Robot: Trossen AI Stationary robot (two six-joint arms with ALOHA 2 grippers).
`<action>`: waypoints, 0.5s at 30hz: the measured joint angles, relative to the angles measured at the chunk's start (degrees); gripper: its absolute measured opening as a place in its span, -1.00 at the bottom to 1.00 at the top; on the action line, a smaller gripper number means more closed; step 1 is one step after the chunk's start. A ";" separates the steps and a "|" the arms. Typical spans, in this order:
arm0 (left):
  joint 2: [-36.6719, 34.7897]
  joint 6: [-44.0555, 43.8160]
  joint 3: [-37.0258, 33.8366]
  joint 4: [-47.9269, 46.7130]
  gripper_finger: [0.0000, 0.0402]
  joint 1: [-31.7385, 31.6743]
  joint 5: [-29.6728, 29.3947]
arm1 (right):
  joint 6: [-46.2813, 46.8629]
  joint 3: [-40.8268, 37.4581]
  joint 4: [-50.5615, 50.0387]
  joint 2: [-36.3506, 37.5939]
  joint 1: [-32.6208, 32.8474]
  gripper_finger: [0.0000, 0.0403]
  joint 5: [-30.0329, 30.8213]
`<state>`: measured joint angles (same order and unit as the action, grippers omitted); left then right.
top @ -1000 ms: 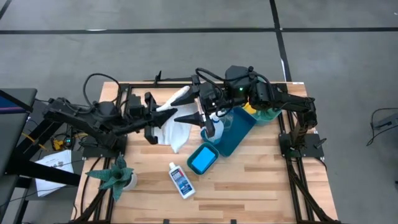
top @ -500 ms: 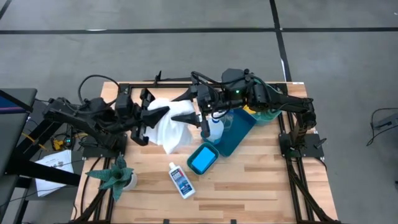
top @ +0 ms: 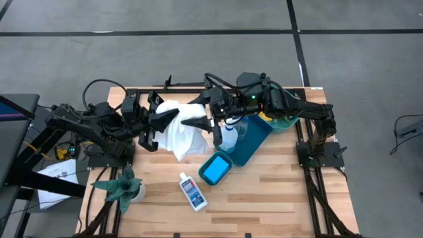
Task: Pick & Place Kitchen Items
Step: Put the white microfiber cloth into the top green bin
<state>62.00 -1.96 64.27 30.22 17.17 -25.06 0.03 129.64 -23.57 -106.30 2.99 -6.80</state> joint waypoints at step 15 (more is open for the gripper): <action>-0.09 0.00 0.04 -0.67 -0.84 0.31 -0.37 | 3.10 0.00 -0.53 0.06 -0.22 -0.89 3.71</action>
<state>61.91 -1.96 64.31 29.55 17.48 -25.43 3.14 129.64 -24.10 -106.25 2.76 -3.09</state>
